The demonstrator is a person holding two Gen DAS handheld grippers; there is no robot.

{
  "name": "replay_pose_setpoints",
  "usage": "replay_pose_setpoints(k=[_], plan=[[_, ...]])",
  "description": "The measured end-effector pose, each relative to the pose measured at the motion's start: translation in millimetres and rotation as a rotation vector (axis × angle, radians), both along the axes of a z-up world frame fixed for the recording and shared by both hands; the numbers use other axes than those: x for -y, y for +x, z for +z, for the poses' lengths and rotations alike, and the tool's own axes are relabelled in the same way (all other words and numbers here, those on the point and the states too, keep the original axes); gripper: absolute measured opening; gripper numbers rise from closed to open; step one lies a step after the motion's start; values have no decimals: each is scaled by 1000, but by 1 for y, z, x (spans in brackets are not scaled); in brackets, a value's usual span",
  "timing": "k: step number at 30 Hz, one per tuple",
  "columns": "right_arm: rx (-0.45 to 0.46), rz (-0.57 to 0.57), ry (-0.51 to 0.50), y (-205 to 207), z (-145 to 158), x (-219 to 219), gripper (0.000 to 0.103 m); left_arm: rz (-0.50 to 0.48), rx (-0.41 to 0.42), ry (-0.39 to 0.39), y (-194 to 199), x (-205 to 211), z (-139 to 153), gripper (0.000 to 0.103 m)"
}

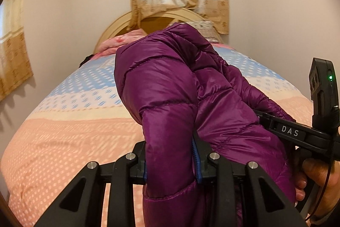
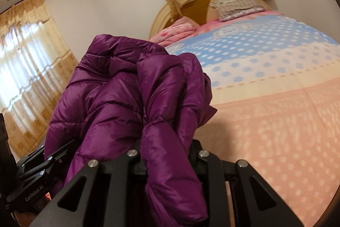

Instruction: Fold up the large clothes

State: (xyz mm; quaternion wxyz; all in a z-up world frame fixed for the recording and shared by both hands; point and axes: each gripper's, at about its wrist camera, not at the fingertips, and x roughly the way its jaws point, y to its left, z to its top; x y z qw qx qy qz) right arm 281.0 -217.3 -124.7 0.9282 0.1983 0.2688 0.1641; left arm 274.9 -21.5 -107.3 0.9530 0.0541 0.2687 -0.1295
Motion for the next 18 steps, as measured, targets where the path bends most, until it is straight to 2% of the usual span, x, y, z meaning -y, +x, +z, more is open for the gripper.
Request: replay_pose_setpoints(k=[8, 18], plan=[[-7, 77, -26, 18, -2, -38, 25, 76, -10, -23, -1, -48, -6, 32], [-36, 134, -63, 27, -7, -67, 25, 124, -27, -40, -6, -75, -17, 32]])
